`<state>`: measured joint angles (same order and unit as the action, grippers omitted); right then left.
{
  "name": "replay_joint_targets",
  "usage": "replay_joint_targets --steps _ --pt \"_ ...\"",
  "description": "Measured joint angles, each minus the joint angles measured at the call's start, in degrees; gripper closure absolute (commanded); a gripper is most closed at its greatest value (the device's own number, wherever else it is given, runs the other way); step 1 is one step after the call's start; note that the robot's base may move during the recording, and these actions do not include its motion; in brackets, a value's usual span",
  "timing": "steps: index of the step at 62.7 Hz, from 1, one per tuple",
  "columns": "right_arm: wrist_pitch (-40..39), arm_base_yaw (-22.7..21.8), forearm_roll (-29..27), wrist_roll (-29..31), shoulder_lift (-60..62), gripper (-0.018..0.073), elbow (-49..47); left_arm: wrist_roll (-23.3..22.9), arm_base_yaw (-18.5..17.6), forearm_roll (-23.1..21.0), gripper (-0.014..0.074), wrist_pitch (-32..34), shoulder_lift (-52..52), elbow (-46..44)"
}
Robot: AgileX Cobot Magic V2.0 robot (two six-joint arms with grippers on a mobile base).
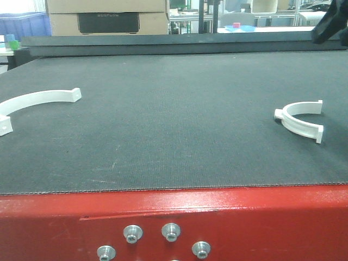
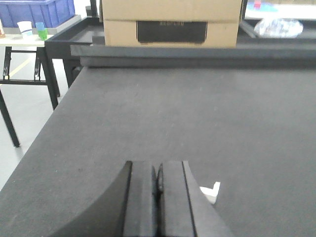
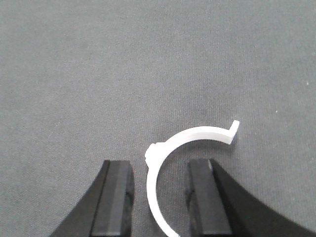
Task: Grab PVC pipe and place in blue bin
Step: 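Lower both open grippers over the white arc pieces, then close each gripper on the curved side of its white arc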
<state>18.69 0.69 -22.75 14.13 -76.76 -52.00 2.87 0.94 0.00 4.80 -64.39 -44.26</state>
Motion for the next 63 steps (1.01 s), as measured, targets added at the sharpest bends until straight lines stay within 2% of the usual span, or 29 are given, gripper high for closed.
replay_joint_targets --steps 10,36,41,49,54,63 --pt "2.2 0.1 0.0 1.6 -3.3 0.0386 -1.8 0.0 0.0 2.3 0.0708 -4.5 -6.7 -3.8" --pt "5.5 0.9 -0.1 2.0 -12.3 0.0386 -5.1 0.0 0.0 0.4 0.0701 -11.3 -18.0 -14.3" --pt "6.0 0.9 -0.1 2.0 -13.0 0.0386 -5.3 0.0 0.0 0.4 0.0633 -12.0 -18.9 -15.0" --pt "6.0 0.9 0.4 2.0 -13.1 0.0386 -5.3 0.0 0.0 0.0 0.0430 -12.2 -19.2 -15.2" --pt "6.1 0.9 1.1 2.0 -13.2 0.0384 -5.3 0.0 0.0 0.0 0.0348 -12.2 -19.2 -15.2" --pt "6.7 0.9 1.9 2.0 -13.6 0.0342 -5.3 0.0 0.0 0.3 0.0320 -12.2 -19.2 -15.2"
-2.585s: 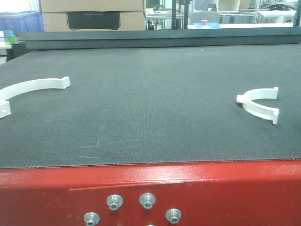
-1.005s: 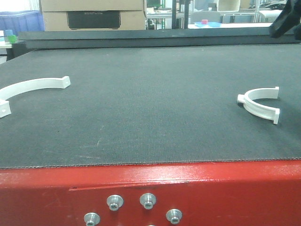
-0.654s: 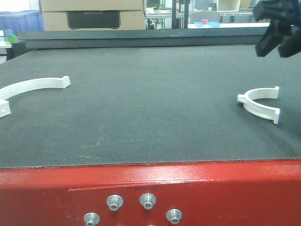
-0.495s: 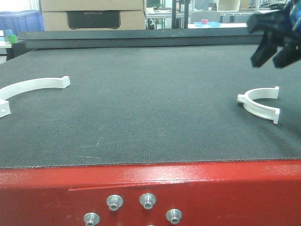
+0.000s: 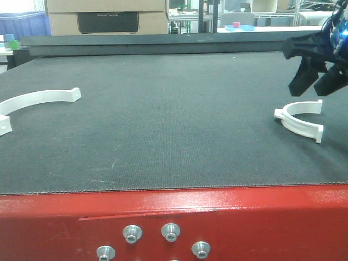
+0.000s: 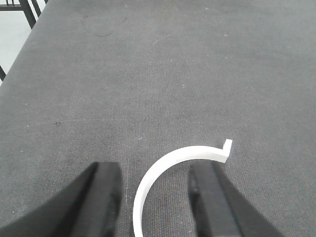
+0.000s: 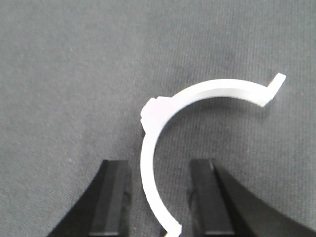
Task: Grab PVC pipe and place in blue bin
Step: 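Close each gripper on the curved side of its white arc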
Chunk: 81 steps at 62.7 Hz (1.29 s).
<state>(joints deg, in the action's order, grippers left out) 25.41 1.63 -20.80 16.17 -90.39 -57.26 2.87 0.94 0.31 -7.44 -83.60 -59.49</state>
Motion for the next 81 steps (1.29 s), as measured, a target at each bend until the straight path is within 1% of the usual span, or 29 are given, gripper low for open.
replay_joint_targets --steps 8,21,36,52,72,76,81 --pt "0.5 0.1 0.6 0.2 -0.8 0.0318 -0.1 0.0 0.0 0.0 0.0320 0.1 -0.1 0.0" --pt "1.1 0.7 1.4 0.2 -2.6 0.0318 -0.2 0.0 0.0 0.0 0.0320 0.8 -0.4 0.0" --pt "0.6 2.5 1.9 0.4 -4.4 0.0318 -0.2 0.0 0.0 0.0 0.0320 1.6 -0.8 0.0" --pt "-0.5 2.6 4.8 0.5 -5.4 0.0325 -0.2 0.0 0.0 0.0 0.0320 1.8 -1.8 0.0" --pt "-1.0 2.6 5.0 0.5 -7.9 0.0326 -0.2 0.0 0.0 0.0 0.0320 2.6 -2.3 -0.1" --pt "-1.4 2.6 5.1 0.5 -7.9 0.0340 -0.2 0.0 0.0 0.0 0.0320 2.8 -2.3 -0.1" --pt "-1.8 2.6 5.3 0.5 -7.9 0.0412 -0.2 0.0 0.0 0.0 0.0320 3.0 -2.3 -0.1"
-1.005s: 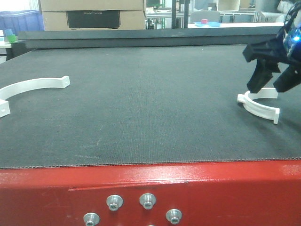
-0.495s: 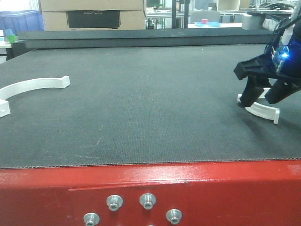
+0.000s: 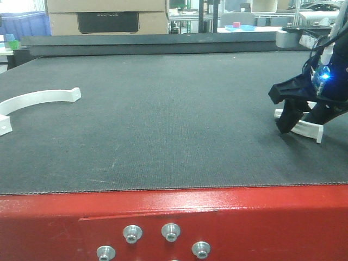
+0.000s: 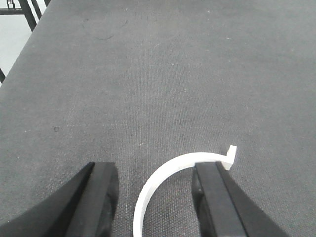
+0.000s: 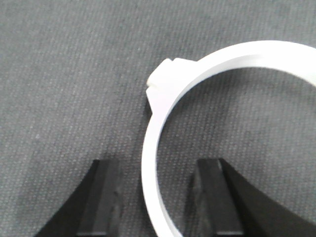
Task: Grab PVC pipe and place in blue bin
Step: 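Close each gripper on the curved side of its white arc, then lift both white arcs off the table with both grippers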
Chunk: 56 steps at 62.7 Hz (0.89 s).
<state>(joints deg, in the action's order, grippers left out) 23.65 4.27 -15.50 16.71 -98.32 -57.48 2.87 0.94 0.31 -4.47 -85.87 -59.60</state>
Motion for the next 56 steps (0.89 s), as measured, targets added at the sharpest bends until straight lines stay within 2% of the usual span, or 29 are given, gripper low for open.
replay_joint_targets --steps 16,30,56 --pt "-0.3 0.0 0.1 0.0 0.0 0.0722 0.0 0.0 0.0 0.0 0.0320 0.1 0.0 0.0" --pt "0.0 0.0 0.1 0.0 0.0 0.0727 -0.2 0.0 0.0 0.0 0.0320 0.1 0.0 0.0" --pt "7.7 0.5 -0.7 0.0 6.3 0.0727 -8.7 0.0 0.0 -0.3 0.0320 -1.5 -2.5 -0.1"
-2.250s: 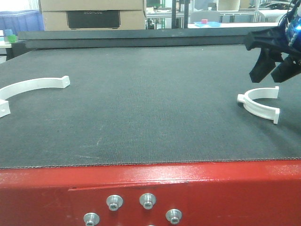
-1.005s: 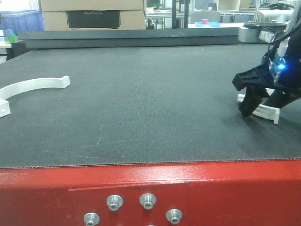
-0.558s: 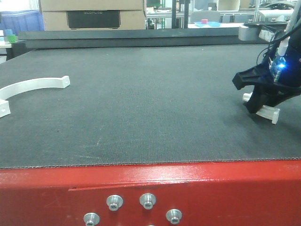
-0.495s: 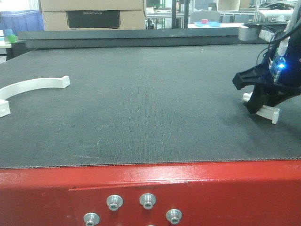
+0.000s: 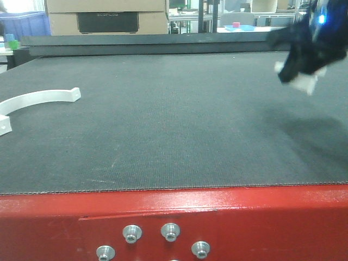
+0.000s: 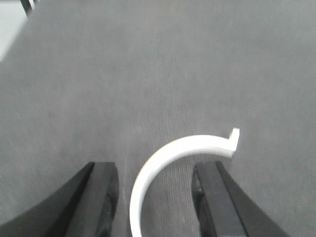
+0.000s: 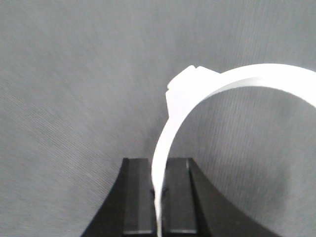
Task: Grab PVC pipe and place in blue bin
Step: 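Lift both white arcs off the table with both grippers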
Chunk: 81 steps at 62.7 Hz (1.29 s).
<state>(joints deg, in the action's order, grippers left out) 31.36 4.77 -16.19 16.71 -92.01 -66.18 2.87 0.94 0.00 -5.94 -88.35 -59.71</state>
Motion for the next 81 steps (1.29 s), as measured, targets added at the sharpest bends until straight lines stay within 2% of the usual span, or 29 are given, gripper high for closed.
replay_joint_targets --steps 17,32,81 --pt "2.5 0.3 -0.7 0.0 6.6 0.0727 -0.4 0.0 0.0 -3.3 0.0320 -2.2 -4.6 -0.6" --pt "3.5 0.3 -0.9 0.0 9.6 0.0727 -0.4 0.0 0.0 -3.8 0.0318 -5.4 -8.7 -3.3" --pt "3.9 0.3 -1.0 0.0 10.1 0.0727 -0.4 0.0 1.2 -4.4 0.0318 -7.1 -15.7 -4.2"
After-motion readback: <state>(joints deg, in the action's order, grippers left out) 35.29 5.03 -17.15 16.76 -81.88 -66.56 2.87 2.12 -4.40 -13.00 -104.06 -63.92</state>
